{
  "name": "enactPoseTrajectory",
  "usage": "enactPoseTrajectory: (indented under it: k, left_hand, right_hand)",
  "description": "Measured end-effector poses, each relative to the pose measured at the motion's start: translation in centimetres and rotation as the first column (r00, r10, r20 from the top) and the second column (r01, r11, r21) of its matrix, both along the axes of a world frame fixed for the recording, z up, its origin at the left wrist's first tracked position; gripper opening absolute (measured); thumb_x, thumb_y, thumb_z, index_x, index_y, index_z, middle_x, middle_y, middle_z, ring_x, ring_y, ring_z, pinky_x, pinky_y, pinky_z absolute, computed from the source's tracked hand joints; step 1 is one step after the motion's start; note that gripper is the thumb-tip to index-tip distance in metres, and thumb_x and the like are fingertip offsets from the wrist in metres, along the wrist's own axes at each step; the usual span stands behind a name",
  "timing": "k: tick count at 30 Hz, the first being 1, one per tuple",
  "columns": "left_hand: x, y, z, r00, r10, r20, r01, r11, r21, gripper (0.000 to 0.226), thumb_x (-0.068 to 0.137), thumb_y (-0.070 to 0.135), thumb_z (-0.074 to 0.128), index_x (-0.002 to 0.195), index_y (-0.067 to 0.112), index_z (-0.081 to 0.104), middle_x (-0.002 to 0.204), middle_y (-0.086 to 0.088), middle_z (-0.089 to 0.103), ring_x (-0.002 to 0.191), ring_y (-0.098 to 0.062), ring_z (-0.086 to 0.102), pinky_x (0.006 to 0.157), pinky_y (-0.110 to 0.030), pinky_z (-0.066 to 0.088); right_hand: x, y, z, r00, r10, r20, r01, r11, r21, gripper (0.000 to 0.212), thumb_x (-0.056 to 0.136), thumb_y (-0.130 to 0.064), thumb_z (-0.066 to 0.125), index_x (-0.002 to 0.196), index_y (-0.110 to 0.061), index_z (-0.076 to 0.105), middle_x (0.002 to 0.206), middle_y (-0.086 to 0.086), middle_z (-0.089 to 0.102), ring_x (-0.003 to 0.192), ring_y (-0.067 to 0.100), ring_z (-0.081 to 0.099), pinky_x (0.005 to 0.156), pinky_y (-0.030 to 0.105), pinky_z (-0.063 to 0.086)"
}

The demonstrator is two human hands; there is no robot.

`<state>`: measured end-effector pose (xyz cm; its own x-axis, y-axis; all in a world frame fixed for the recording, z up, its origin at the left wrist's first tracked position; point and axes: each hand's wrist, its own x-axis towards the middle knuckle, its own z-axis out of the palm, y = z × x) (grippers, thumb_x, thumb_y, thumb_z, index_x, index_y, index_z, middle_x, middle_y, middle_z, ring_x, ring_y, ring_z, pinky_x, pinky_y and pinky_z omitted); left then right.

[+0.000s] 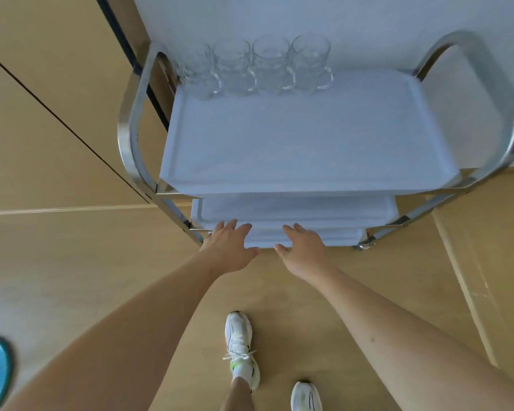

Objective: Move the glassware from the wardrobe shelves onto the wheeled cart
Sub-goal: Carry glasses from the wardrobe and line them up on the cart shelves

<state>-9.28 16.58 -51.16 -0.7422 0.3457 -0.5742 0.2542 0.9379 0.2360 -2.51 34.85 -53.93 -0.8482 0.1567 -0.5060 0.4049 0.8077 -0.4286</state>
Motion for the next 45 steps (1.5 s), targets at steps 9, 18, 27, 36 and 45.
enactPoseTrajectory:
  k: [9,18,27,36,45]
  left_hand:
    - [0.1,9.6,23.6,0.925,-0.208,-0.318,0.235,0.971,0.049,0.074,0.098,0.055,0.052,0.159,0.026,0.023,0.166,-0.009,0.020,0.152,-0.031,0.016,0.118,-0.051,0.027]
    - [-0.1,21.5,40.9,0.681,-0.377,-0.627,0.548,0.831,0.095,0.072,0.097,0.050,0.055,0.158,0.025,0.024,0.162,-0.008,0.027,0.148,-0.032,0.023,0.115,-0.050,0.031]
    - [2.4,30.6,52.2,0.434,-0.402,-0.806,0.832,0.522,0.188,0.069,0.097,0.047,0.057,0.156,0.023,0.030,0.162,-0.008,0.031,0.149,-0.030,0.026,0.116,-0.049,0.034]
    - [9.6,37.3,56.3,0.311,-0.472,-0.825,0.946,0.234,0.224,0.069,0.097,0.049,0.056,0.156,0.026,0.030,0.162,-0.008,0.030,0.148,-0.030,0.027,0.114,-0.051,0.036]
    - [20.4,44.7,58.9,0.145,-0.486,-0.862,0.981,-0.043,0.189,0.070,0.097,0.052,0.055,0.157,0.027,0.029,0.163,-0.009,0.028,0.150,-0.030,0.023,0.118,-0.051,0.030]
  right_hand:
    - [3.0,8.5,22.4,0.973,-0.074,-0.219,0.096,0.991,0.094,0.065,0.103,-0.053,0.043,0.159,-0.025,0.026,0.163,0.003,0.031,0.148,0.031,0.028,0.118,0.046,0.032]
    - [6.6,16.9,41.4,0.815,-0.254,-0.522,0.389,0.906,0.167,0.054,0.096,-0.049,0.051,0.147,-0.030,0.043,0.142,-0.001,0.055,0.134,0.029,0.049,0.106,0.048,0.045]
    - [12.9,21.7,51.9,0.681,-0.395,-0.617,0.693,0.620,0.368,0.074,0.098,-0.059,0.049,0.159,-0.031,0.019,0.164,0.005,0.026,0.148,0.031,0.026,0.113,0.048,0.036]
    - [23.0,20.9,57.0,0.554,-0.509,-0.659,0.833,0.337,0.439,0.071,0.095,-0.053,0.056,0.155,-0.027,0.028,0.146,0.007,0.044,0.134,0.034,0.039,0.104,0.050,0.044]
    - [33.0,23.7,59.2,0.390,-0.597,-0.701,0.906,0.111,0.409,0.075,0.092,-0.056,0.061,0.154,-0.027,0.031,0.156,0.007,0.038,0.140,0.034,0.037,0.109,0.053,0.042]
